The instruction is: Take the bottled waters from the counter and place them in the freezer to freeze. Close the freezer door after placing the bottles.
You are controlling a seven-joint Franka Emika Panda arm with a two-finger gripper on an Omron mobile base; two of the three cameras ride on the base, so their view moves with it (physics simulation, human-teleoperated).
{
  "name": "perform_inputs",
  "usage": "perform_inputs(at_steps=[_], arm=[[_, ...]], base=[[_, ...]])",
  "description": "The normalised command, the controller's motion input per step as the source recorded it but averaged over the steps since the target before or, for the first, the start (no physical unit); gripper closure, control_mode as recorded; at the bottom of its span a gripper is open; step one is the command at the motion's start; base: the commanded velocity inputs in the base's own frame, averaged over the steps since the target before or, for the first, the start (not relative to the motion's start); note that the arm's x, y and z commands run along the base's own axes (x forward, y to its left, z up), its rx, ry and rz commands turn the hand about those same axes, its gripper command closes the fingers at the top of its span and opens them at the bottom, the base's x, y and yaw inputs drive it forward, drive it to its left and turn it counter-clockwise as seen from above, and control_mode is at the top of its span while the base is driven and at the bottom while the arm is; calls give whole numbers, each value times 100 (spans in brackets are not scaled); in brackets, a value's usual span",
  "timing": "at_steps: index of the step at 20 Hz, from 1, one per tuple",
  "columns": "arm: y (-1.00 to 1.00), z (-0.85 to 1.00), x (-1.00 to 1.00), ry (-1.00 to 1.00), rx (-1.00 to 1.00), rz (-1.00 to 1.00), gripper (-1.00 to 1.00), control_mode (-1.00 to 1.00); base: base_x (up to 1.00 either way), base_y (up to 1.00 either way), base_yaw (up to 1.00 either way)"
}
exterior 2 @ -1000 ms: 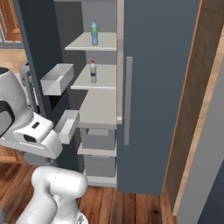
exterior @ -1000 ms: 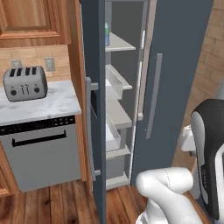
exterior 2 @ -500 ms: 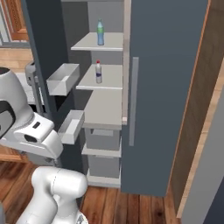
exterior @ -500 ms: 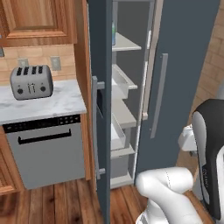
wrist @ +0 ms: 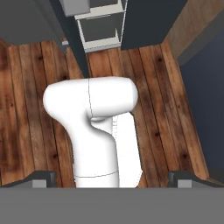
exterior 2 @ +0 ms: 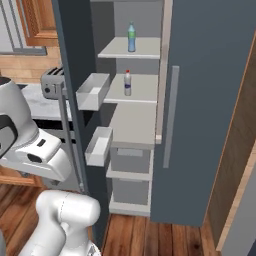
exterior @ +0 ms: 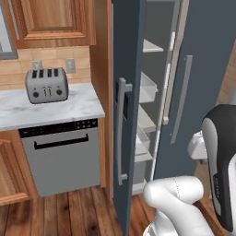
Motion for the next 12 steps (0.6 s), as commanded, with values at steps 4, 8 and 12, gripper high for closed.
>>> perform_inputs(at_steps=[4, 8, 12], arm=[[0, 0, 0, 0, 0, 0, -100, 100], [0, 0, 0, 0, 0, 0, -100, 100], [0, 0, 0, 0, 0, 0, -100, 100]], base=[[0, 35, 1], [0, 12, 6], [0, 0, 2]])
